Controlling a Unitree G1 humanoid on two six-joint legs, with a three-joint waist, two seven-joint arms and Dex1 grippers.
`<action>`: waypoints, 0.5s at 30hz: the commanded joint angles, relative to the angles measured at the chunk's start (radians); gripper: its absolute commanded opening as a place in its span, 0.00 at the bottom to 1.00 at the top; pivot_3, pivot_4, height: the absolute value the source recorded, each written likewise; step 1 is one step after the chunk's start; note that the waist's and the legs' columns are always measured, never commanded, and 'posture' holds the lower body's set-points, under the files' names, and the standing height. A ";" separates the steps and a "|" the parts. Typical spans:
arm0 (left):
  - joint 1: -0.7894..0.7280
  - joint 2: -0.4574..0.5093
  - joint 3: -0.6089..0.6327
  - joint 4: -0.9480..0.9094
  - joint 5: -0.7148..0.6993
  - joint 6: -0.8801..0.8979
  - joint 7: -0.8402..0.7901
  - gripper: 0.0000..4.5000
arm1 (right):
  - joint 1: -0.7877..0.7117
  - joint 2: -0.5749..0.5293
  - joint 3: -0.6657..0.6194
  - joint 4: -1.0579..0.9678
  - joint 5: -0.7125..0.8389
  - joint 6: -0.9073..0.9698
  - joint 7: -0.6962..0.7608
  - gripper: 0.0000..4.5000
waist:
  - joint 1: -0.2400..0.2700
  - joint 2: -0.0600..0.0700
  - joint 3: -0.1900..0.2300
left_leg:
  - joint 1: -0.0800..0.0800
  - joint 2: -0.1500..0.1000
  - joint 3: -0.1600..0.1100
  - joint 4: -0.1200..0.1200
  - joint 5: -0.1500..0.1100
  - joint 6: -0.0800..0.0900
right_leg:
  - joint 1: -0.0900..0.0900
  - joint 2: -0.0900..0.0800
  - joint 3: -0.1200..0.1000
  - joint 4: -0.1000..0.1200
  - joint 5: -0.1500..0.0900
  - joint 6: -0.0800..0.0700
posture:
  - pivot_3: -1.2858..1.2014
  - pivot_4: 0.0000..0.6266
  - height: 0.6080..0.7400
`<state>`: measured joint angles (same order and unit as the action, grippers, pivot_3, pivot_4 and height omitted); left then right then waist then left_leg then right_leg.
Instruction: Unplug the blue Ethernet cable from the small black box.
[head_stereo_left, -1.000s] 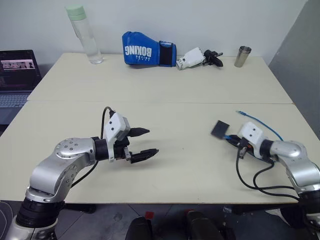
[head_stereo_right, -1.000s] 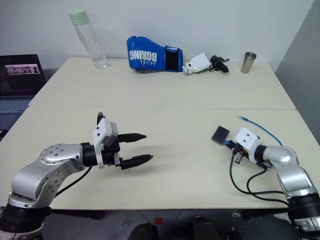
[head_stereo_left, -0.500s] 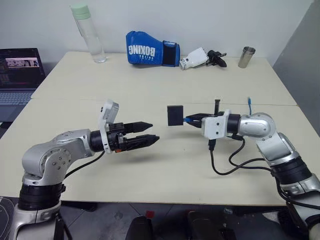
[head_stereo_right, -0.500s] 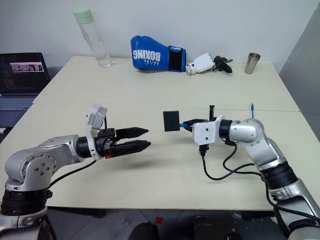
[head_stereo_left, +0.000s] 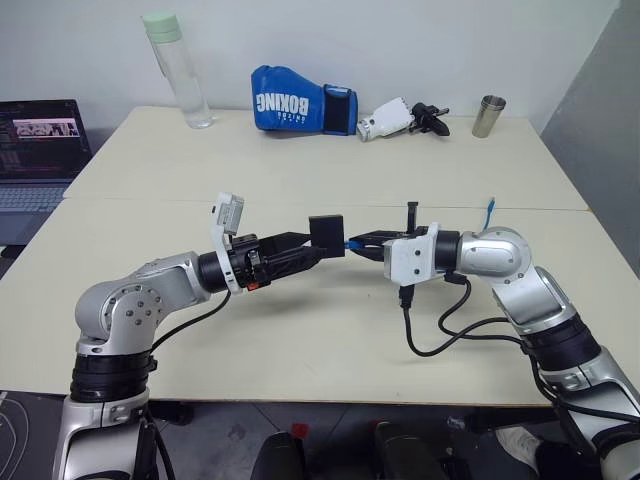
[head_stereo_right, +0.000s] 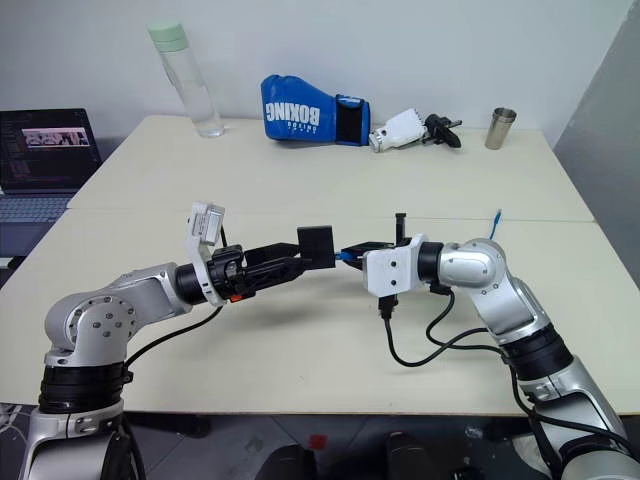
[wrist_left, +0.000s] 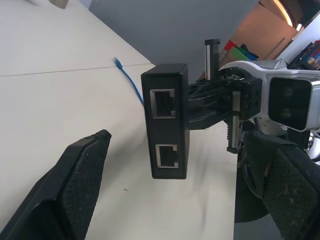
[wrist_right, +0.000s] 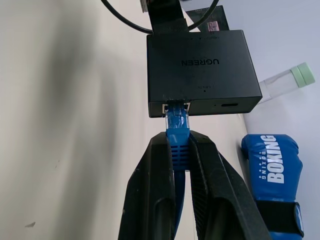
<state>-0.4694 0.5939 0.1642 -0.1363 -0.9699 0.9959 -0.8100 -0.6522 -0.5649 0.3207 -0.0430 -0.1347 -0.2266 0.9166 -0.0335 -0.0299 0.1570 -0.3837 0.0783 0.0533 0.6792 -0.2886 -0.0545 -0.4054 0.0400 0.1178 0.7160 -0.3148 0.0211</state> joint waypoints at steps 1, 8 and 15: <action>-0.025 -0.003 0.013 0.000 -0.010 -0.010 -0.017 1.00 | -0.018 0.008 -0.011 -0.048 0.017 0.005 0.005 0.03 | 0.000 0.000 0.000 | 0.000 0.000 0.000 0.000 0.000 0.000 | 0.000 0.000 0.000 0.000 0.000 0.000 | 0.52 0.24 1.00; -0.041 -0.014 0.006 0.027 -0.025 0.009 -0.040 0.73 | -0.023 0.017 -0.012 -0.052 0.016 0.000 0.005 0.03 | 0.000 0.000 0.000 | 0.000 0.000 0.000 0.000 0.000 0.000 | 0.000 0.000 0.000 0.000 0.000 0.000 | 0.52 0.24 1.00; -0.064 -0.026 -0.007 0.058 -0.018 0.017 -0.058 0.42 | -0.032 0.027 -0.012 -0.051 0.004 -0.032 -0.008 0.03 | -0.001 0.000 0.000 | 0.000 0.000 0.000 0.000 0.000 0.000 | 0.000 0.000 0.000 0.000 0.000 0.000 | 0.52 0.24 1.00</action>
<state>-0.5114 0.5672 0.1591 -0.0670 -0.9801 1.0148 -0.8498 -0.6550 -0.5418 0.3207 -0.0455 -0.1354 -0.2335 0.9154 -0.0341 -0.0299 0.1570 -0.3838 0.0781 0.0533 0.6789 -0.2886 -0.0545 -0.4054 0.0400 0.1178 0.7157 -0.3148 0.0211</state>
